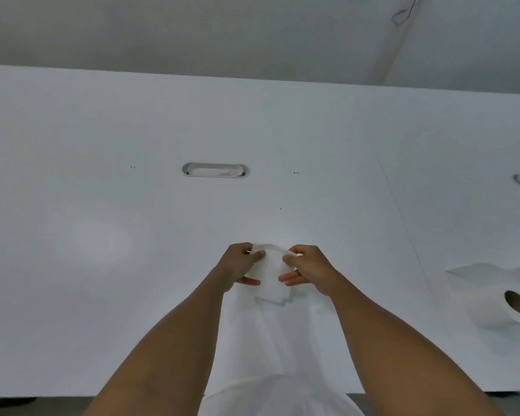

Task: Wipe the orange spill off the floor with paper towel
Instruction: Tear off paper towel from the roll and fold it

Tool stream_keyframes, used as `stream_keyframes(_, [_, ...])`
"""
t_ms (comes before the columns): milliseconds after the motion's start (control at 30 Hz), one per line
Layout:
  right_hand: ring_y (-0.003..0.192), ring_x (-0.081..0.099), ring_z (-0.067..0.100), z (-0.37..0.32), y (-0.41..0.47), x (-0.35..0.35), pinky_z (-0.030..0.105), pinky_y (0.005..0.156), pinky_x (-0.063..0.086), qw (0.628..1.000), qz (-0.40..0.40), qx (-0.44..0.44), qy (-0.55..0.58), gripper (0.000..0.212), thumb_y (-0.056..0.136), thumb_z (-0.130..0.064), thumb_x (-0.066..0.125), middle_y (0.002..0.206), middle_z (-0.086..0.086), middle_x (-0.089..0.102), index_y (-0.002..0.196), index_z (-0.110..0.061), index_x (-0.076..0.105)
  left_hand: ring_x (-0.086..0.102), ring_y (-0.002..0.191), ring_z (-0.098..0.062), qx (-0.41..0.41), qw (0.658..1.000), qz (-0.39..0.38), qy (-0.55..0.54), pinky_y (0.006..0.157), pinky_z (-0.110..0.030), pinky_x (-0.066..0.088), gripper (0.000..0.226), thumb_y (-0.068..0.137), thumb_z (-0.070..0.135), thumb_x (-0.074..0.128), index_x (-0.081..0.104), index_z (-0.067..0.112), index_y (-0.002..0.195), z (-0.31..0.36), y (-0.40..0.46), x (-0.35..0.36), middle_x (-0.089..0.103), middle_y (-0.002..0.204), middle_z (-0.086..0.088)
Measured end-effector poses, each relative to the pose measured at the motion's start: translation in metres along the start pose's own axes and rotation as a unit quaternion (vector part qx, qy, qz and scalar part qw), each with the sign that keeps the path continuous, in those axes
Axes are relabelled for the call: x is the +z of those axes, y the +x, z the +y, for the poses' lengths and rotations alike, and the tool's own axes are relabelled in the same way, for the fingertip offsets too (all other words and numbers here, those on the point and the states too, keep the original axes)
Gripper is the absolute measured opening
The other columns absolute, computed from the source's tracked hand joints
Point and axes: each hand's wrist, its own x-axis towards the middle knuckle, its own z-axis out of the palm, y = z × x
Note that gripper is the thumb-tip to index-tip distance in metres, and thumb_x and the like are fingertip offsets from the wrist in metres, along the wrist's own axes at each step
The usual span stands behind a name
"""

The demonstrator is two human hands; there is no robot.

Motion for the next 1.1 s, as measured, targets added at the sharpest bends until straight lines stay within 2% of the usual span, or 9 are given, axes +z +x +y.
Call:
stream_keyframes(100, [0.077,0.078,0.034,-0.005,-0.002,-0.007,0.042,0.069,0.065,0.999,0.006,-0.015,0.048,0.015,0.095,-0.015,0.065,0.101,0.019,0.072,0.104,-0.004,0.069,0.065,0.107,-0.031,-0.001,1.000,-0.001,-0.011,0.076,-0.049,0.064,0.024,0.093,0.032,0.071,0.071,0.016,0.111,0.006,-0.001,-0.002,0.067,0.116,-0.009])
stream_keyframes(233, [0.083,0.078,0.030,-0.012,0.000,-0.013,0.039,0.077,0.064,0.996,0.012,-0.034,0.085,0.021,0.094,-0.018,0.069,0.107,0.018,0.072,0.105,-0.001,0.068,0.064,0.109,-0.026,0.035,0.997,0.016,-0.068,0.088,-0.045,0.062,0.028,0.092,0.032,0.073,0.071,0.009,0.108,0.018,0.001,0.001,0.066,0.118,-0.009])
stream_keyframes(333, [0.084,0.077,0.027,-0.017,0.003,-0.016,0.033,0.076,0.063,0.992,0.055,-0.056,0.096,0.018,0.091,-0.016,0.073,0.103,0.015,0.070,0.093,0.001,0.069,0.067,0.100,-0.023,0.061,0.992,0.043,-0.106,0.090,-0.039,0.061,0.024,0.085,0.023,0.080,0.070,0.005,0.097,0.027,0.005,0.002,0.069,0.109,-0.009])
stream_keyframes(433, [0.077,0.072,0.021,-0.023,0.005,-0.019,0.036,0.085,0.062,0.988,0.087,-0.075,0.102,0.019,0.087,-0.013,0.078,0.091,0.009,0.066,0.078,-0.003,0.064,0.069,0.097,-0.029,0.083,0.984,0.074,-0.142,0.091,-0.038,0.060,0.024,0.078,0.013,0.086,0.068,0.004,0.090,0.034,0.008,0.003,0.069,0.102,-0.013])
stream_keyframes(500, [0.073,0.072,0.019,-0.024,0.004,-0.023,0.039,0.086,0.062,0.986,0.089,-0.085,0.111,0.022,0.085,-0.011,0.080,0.087,0.008,0.065,0.074,-0.005,0.061,0.068,0.105,-0.033,0.089,0.983,0.075,-0.142,0.096,-0.040,0.058,0.032,0.074,0.011,0.088,0.067,0.003,0.097,0.036,0.008,0.005,0.067,0.109,-0.015])
stream_keyframes(633, [0.073,0.070,0.020,-0.024,-0.001,-0.026,0.034,0.078,0.063,0.986,0.078,-0.108,0.104,0.025,0.081,-0.010,0.083,0.082,0.008,0.064,0.070,-0.006,0.061,0.063,0.115,-0.031,0.093,0.984,0.076,-0.131,0.102,-0.042,0.054,0.055,0.070,0.014,0.092,0.062,0.008,0.116,0.038,0.005,0.011,0.055,0.125,-0.011])
stream_keyframes(833, [0.070,0.073,0.019,-0.022,-0.008,-0.025,0.030,0.066,0.061,0.990,0.065,-0.101,0.075,0.017,0.086,-0.020,0.079,0.092,0.008,0.071,0.097,-0.010,0.071,0.066,0.106,-0.027,0.114,0.990,0.036,-0.074,0.085,-0.033,0.061,0.042,0.077,0.019,0.087,0.067,0.015,0.114,0.032,0.003,0.017,0.063,0.117,-0.010])
stream_keyframes(967, [0.076,0.067,0.020,-0.021,-0.008,-0.024,0.030,0.067,0.060,0.989,0.077,-0.106,0.073,0.013,0.087,-0.025,0.079,0.094,0.004,0.071,0.097,-0.017,0.074,0.066,0.101,-0.023,0.141,0.989,0.040,0.000,0.079,-0.031,0.054,0.030,0.084,0.031,0.081,0.070,0.021,0.109,0.032,0.001,0.019,0.067,0.110,-0.005])
stream_keyframes(1100, [0.091,0.068,0.020,-0.023,-0.007,-0.023,0.035,0.076,0.063,0.987,0.074,-0.109,0.089,0.009,0.087,-0.021,0.079,0.096,0.003,0.072,0.093,-0.015,0.075,0.066,0.099,-0.024,0.155,0.988,0.021,0.012,0.078,-0.033,0.055,0.022,0.088,0.025,0.078,0.070,0.017,0.107,0.034,0.000,0.016,0.069,0.108,-0.005])
